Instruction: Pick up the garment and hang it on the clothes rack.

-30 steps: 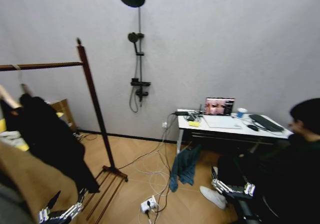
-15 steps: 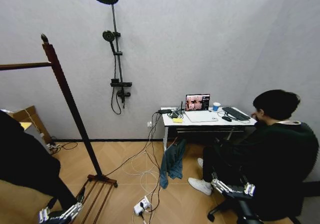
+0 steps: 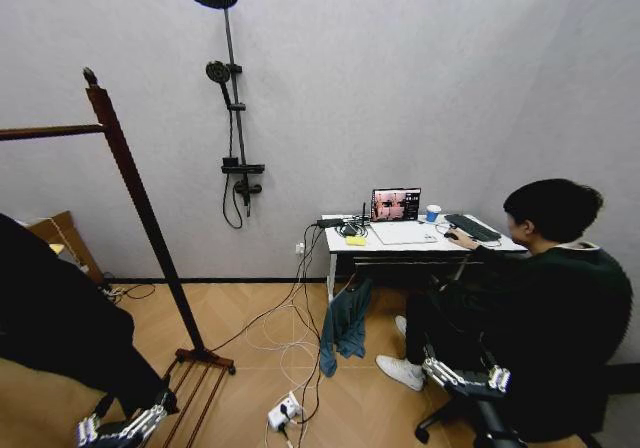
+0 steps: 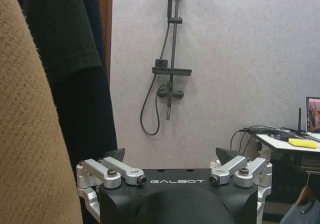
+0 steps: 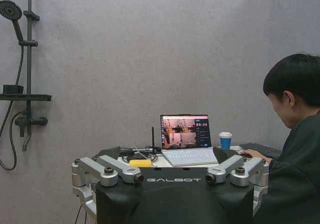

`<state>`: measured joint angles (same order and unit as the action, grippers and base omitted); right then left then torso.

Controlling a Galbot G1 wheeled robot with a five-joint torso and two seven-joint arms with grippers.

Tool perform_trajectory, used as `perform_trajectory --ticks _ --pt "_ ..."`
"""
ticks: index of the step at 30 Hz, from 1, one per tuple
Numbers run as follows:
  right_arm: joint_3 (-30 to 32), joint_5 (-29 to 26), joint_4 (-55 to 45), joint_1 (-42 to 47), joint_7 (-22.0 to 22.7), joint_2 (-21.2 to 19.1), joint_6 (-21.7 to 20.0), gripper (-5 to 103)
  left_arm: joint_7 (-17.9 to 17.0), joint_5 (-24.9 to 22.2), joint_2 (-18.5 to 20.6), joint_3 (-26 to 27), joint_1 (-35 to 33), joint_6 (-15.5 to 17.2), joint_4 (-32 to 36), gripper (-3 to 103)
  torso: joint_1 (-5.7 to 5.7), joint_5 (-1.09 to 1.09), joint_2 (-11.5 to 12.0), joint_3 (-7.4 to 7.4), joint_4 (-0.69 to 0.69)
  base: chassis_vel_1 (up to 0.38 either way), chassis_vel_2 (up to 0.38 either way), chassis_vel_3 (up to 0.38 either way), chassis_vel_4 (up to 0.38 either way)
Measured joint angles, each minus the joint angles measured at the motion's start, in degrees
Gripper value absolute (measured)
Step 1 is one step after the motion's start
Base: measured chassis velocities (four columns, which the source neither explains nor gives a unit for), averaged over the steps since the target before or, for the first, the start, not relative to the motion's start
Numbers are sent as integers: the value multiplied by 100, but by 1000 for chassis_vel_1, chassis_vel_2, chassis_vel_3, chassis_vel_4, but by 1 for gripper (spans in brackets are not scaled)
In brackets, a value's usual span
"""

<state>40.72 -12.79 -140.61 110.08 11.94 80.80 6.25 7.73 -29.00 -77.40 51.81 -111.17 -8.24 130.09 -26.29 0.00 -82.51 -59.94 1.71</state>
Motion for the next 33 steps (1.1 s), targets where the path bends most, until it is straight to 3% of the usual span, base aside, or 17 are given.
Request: perform_trajectory --ticks 17,23,26,28,32,33 --pt "0 0 0 1 0 0 1 100 0 0 0 0 0 0 0 100 2 0 0 0 -1 179 -190 -175 178" --pt "0 0 0 0 0 0 1 100 0 0 0 0 0 0 0 100 2 -5 -1 1 0 307 -311 -307 324" --pt "1 0 0 0 0 0 1 100 2 0 0 0 0 1 0 100 1 4 0 0 -2 373 -352 -384 368" --pt "0 0 0 0 0 0 1 100 0 0 0 0 0 1 -1 100 3 -4 -2 2 0 356 -383 -367 369" --pt "1 -1 1 1 0 0 1 100 -1 0 0 0 0 1 0 100 3 5 -1 0 -2 395 -335 -379 354" --pt "0 0 0 2 0 0 1 100 0 0 0 0 -1 1 -1 100 6 -3 -3 3 -3 237 -254 -267 307"
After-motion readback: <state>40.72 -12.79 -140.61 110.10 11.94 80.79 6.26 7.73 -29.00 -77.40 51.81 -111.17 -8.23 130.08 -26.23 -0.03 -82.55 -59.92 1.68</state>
